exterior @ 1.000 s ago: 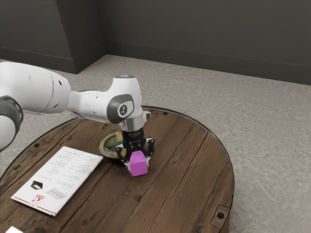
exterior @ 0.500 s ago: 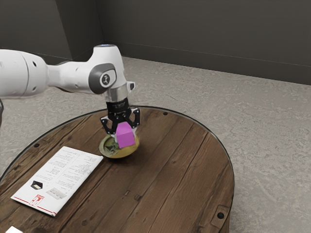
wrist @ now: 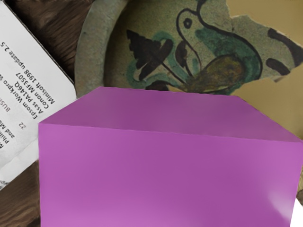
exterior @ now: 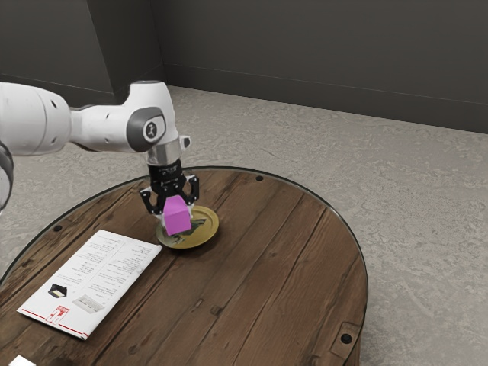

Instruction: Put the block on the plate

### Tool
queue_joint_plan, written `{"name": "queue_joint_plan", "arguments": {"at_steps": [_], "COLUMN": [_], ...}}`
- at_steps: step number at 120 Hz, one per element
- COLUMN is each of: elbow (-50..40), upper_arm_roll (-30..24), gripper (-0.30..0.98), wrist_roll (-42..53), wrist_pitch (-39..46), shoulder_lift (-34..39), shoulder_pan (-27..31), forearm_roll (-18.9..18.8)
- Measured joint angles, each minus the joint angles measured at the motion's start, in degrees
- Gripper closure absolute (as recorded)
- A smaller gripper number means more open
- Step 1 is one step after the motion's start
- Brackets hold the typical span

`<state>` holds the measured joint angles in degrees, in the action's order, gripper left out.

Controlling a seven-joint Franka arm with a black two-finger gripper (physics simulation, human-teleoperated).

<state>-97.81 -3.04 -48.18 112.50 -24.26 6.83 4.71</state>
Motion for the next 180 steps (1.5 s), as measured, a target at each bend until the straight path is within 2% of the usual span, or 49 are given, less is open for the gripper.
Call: {"name": "queue_joint_plan", "arguments": {"at_steps": [57,87,113,140,180], "elbow": [7.5,8.4,8.4,10.8,11.0], "upper_arm_roll": [-1.2,-1.6,-1.7,-1.4,-3.7], "gripper": [0.35,0.35,0.15,0.05,0.01], "wrist_roll": [0.7,1.0,2.1,4.2,12.4], "wrist_pitch": [0.6,0.8,1.8,-1.4,-12.3], "shoulder_lift": [-6.9,-9.1,-9.0,-4.6,5.7], "shoulder_pan": [0.6,1.3,1.3,1.5,2.2], "forearm_roll": [-1.2,-1.2,-1.3,-1.6,-2.7]}}
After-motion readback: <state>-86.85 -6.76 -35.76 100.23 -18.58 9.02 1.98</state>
